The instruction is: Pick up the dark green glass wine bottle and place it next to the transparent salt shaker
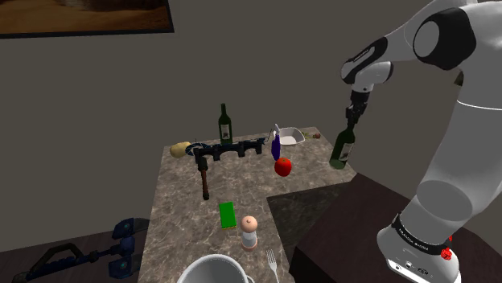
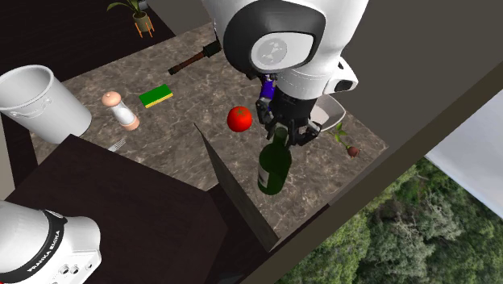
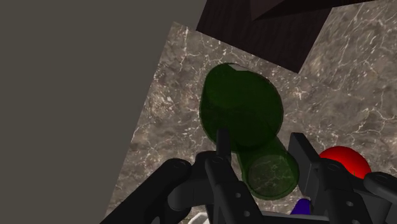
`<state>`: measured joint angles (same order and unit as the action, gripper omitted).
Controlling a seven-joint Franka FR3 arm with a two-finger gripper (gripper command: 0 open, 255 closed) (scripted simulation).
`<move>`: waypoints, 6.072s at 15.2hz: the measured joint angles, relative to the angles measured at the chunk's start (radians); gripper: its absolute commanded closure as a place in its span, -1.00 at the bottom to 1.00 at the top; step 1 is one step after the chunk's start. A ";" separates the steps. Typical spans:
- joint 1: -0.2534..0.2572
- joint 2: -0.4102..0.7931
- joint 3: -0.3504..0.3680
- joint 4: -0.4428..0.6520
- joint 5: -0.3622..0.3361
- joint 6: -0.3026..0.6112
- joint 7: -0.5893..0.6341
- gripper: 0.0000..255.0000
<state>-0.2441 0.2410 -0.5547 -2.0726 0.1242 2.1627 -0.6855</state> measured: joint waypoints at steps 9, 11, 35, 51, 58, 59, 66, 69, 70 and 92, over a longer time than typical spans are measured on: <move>0.012 -0.070 -0.014 0.045 -0.047 -0.104 0.029 1.00; 0.016 -0.086 -0.015 0.059 -0.057 -0.131 0.038 1.00; 0.026 -0.178 -0.021 0.288 -0.113 -0.437 0.071 1.00; 0.020 -0.166 -0.026 0.518 -0.108 -0.657 0.064 1.00; 0.008 -0.131 -0.032 0.650 -0.089 -0.759 0.048 1.00; 0.019 -0.146 -0.026 0.641 -0.096 -0.763 0.064 1.00; 0.124 -0.338 0.071 0.443 -0.170 -0.733 0.263 1.00; 0.156 -0.397 0.120 0.384 -0.181 -0.729 0.347 1.00; 0.166 -0.417 0.137 0.360 -0.184 -0.726 0.376 1.00; 0.365 -0.533 0.507 0.222 -0.068 -0.694 0.946 1.00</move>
<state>0.1211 -0.2917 -0.0476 -1.8502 0.0566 1.4686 0.2604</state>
